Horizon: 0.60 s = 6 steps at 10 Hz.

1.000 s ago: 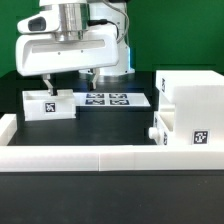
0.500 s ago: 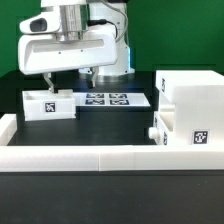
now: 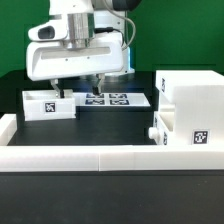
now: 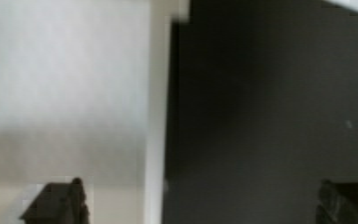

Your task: Assemble drawer

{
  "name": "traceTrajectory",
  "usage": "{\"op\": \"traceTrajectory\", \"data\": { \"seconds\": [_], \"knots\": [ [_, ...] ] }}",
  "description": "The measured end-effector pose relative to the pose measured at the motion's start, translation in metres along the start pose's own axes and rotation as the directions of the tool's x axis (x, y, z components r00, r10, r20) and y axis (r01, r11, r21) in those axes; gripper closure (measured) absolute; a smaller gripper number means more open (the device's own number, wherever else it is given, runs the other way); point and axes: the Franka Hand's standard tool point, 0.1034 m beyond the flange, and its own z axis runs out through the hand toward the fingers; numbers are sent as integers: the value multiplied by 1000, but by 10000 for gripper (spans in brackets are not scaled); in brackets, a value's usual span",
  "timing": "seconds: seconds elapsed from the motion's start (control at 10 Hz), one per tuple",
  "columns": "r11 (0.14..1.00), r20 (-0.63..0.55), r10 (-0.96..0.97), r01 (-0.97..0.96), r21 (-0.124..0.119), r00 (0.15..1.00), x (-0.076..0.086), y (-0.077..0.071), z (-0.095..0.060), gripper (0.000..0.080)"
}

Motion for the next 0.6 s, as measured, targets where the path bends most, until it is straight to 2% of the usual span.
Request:
{"op": "traceTrajectory", "data": {
  "seconds": [0.2,0.6],
  "knots": [
    [1000,7,-1,1,-3,1000,-15,6,14,150],
    [1000,2,7,-7,-11,1000,-23,8,18,150]
  ]
}}
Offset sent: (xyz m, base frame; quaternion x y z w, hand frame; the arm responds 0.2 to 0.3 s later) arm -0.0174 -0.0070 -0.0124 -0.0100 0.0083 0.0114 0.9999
